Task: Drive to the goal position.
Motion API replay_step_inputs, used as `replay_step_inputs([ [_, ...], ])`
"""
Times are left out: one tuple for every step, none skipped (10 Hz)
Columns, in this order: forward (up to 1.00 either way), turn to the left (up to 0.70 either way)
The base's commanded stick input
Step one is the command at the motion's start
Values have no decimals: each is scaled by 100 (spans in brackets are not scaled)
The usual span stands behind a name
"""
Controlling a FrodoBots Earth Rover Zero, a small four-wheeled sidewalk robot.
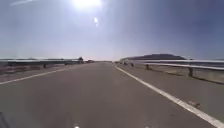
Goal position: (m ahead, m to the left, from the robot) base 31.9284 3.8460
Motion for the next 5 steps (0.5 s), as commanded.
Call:
replay_step_inputs([
  [100,0],
  [100,0],
  [100,0],
  [100,27],
  [100,27],
])
